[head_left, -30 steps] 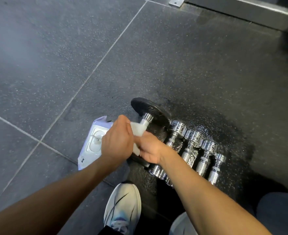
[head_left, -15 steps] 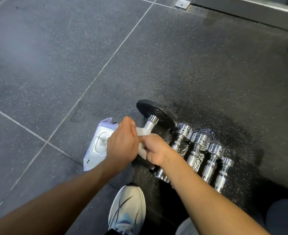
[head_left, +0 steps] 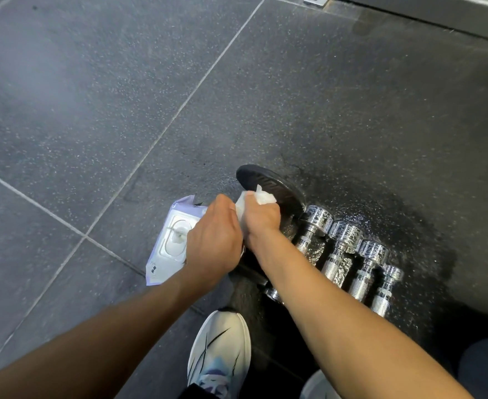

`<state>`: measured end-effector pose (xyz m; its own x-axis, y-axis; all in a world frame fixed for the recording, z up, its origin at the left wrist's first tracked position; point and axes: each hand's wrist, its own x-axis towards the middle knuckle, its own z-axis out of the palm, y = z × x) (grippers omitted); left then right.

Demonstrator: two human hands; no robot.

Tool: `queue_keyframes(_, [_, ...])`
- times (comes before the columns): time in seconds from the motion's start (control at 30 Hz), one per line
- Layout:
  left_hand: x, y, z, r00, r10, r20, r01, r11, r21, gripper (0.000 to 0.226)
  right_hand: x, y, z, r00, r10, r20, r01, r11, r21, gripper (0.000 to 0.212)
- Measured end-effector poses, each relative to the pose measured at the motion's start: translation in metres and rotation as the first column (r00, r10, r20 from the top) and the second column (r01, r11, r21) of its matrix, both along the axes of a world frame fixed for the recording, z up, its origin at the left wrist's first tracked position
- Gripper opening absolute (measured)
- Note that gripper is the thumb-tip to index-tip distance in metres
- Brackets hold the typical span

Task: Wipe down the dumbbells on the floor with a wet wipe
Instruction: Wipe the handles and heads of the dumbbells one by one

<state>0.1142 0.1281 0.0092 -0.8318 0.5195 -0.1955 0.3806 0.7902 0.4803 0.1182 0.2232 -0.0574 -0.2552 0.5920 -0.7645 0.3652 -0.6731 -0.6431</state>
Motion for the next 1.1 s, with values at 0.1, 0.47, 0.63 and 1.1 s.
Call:
queue_keyframes(0.1, [0.001,0.002,0.002,1.000,0.009,0.007,-0.009,1.000,-0.023,0.021,0.002,-0.004,-0.005,0.979,0.137,0.149,-0.145,0.988,0.050,0.050])
queue_keyframes(0.47, [-0.001,0.001,0.002,1.000,0.024,0.016,-0.024,0.999,-0.026,0.018,0.038,0.006,0.000,0.904,-0.025,-0.427,-0.157,0.909,-0.386,0.023])
queue_keyframes(0.63, [-0.001,-0.001,0.004,1.000,0.008,0.009,-0.008,1.000,-0.015,0.019,0.023,0.002,0.003,0.954,-0.093,-0.285,0.023,0.971,-0.239,0.037])
queue_keyframes(1.1, [-0.004,-0.002,0.001,0.999,0.027,0.024,-0.027,1.000,-0.014,0.020,0.045,0.012,0.010,0.876,-0.124,-0.466,-0.059,0.932,-0.358,0.043])
